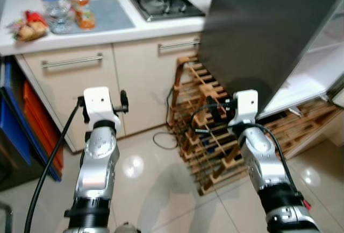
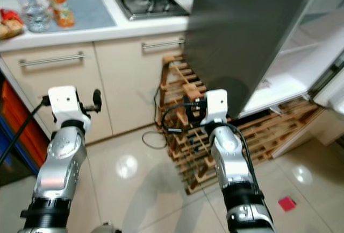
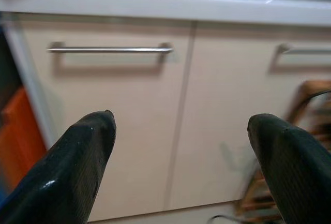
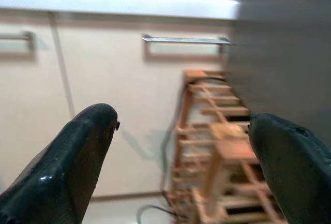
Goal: Restocking fridge
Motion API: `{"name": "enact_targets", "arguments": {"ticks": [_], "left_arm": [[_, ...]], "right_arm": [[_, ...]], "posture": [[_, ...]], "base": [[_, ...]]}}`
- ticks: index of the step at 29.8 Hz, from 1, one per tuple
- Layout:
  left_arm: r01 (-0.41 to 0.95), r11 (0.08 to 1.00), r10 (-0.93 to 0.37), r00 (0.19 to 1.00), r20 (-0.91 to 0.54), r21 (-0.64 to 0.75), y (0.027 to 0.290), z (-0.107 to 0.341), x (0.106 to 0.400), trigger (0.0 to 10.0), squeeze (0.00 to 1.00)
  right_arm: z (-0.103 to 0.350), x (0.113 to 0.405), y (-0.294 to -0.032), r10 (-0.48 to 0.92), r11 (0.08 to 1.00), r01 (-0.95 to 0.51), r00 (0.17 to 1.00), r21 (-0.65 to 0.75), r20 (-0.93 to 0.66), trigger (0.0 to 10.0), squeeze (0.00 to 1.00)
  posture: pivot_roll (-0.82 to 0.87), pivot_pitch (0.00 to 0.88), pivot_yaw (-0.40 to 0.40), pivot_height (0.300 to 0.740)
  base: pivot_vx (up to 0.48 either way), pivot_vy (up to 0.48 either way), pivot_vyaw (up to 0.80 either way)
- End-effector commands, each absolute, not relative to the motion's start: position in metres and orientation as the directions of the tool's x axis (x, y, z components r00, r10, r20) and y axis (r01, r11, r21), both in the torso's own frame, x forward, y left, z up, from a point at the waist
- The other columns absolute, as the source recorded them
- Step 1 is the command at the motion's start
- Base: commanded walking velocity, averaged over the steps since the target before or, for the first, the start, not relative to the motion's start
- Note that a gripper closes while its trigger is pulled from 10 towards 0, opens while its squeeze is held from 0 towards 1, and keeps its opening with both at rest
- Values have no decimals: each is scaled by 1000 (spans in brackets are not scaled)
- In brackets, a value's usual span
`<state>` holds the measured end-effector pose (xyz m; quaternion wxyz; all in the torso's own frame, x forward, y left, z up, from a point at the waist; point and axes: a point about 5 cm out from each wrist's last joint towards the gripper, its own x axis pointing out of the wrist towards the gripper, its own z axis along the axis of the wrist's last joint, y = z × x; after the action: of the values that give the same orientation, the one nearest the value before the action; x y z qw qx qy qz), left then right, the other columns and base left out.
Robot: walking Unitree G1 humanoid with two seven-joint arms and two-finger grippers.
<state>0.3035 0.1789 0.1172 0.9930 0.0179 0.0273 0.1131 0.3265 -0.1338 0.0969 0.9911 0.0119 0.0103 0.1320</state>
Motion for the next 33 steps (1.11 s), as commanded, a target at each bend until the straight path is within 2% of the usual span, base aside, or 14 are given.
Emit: {"name": "enact_targets", "arguments": {"ticks": [1, 9, 15, 19, 29, 33], "left_arm": [[-210, 977, 211, 977, -42, 26, 172, 121, 309, 10000, 0], [-159, 985, 160, 987, -7, 62, 164, 127, 315, 10000, 0], [-165, 985, 166, 986, -1, 38, 164, 127, 318, 10000, 0], [-167, 986, 167, 986, -3, 25, 164, 127, 319, 10000, 0], [-153, 988, 153, 988, 19, 34, 169, 130, 319, 10000, 0], [-159, 987, 159, 987, 14, 22, 175, 132, 320, 10000, 0]], "right_arm": [[96, 326, -140, 242, 970, -242, 970, -3, -14, 10000, 0], [96, 328, -136, 245, 970, -245, 970, -1, -12, 10000, 0], [96, 328, -135, 252, 968, -252, 968, -10, -4, 10000, 0], [97, 328, -134, 257, 966, -257, 966, -20, -3, 10000, 0], [99, 330, -133, 227, 974, -227, 973, -9, 41, 10000, 0], [101, 331, -126, 251, 968, -251, 966, -14, 54, 10000, 0]], "posture": [[-82, 0, -60, 740], [-89, 0, -46, 740], [-90, 0, -48, 740], [-87, 0, -47, 740], [-64, 0, -43, 740], [-53, 0, -38, 740]], "base": [[0, 0, 563], [0, 0, 563], [0, -459, 560], [271, -358, 533], [0, 0, 482], [429, 0, 0]]}}
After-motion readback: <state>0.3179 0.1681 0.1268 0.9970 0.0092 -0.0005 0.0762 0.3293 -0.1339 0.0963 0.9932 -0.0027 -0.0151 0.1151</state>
